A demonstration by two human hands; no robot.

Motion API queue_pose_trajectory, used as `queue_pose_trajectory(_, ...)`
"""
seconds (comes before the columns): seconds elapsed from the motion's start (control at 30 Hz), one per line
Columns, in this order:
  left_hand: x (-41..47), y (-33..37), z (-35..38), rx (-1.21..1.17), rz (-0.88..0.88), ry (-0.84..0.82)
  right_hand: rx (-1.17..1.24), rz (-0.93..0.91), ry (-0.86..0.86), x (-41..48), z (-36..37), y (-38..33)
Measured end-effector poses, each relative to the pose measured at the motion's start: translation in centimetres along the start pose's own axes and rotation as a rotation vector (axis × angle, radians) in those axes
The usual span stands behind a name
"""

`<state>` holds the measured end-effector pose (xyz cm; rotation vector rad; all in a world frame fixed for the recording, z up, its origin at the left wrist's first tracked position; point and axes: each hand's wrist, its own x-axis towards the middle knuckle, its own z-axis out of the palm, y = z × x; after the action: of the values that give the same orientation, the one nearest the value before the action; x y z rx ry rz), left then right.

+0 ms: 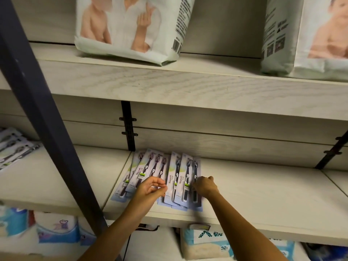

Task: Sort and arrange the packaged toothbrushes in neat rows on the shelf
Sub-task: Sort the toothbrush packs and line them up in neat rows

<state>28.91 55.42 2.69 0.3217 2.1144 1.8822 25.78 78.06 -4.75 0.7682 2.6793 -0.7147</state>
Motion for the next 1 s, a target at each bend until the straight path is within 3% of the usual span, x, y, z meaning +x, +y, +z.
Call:
queue_pose_trajectory(0.1,-0.5,0.4,-0.2,-0.009,0.009,-0.004,0.200,-0.042,0.149,-3.0,-1.6,-0.3)
queue_pose_trajectory(0.17,-0.9,0.9,-0.4,-0.010,0.030,-0.020,0.436,-0.215,0.362,-6.0,-2.7,-0.6)
queue_pose_trajectory(0.23,-1.3,1.3,-0.8,-0.001,0.056,-0.045,0.620,-0.435,0.469,-9.5,-3.6,-1.3)
queue_pose_trajectory(0.5,-3.0,2.2,-3.5,-0.094,0.112,-0.146,0.700,-0.739,0.362,-17.1,-4.5,-4.4)
queue_pose_trajectory(0.77,-5.3,3.4,-10.0,-0.085,0.226,-0.139,0.631,-0.796,0.382,-20.9,-1.8,-9.8)
queue_pose_trajectory(1.0,-7.2,3.2,-21.2,-0.047,0.237,-0.209,0.728,-0.776,0.408,-24.6,4.9,-18.9)
